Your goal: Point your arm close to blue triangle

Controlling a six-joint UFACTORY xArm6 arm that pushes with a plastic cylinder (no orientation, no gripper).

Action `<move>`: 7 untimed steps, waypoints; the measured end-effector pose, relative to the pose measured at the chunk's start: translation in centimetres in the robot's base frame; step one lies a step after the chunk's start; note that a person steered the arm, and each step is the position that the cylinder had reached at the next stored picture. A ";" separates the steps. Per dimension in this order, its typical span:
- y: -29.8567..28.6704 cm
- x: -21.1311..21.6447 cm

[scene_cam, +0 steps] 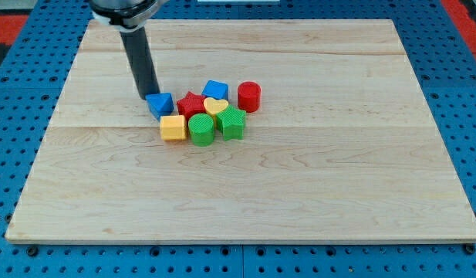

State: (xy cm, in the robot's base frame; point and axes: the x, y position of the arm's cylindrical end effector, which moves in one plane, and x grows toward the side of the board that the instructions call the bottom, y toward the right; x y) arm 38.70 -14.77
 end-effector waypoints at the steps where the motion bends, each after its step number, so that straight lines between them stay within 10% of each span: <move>1: -0.1 0.9; 7: 1.3 -1.4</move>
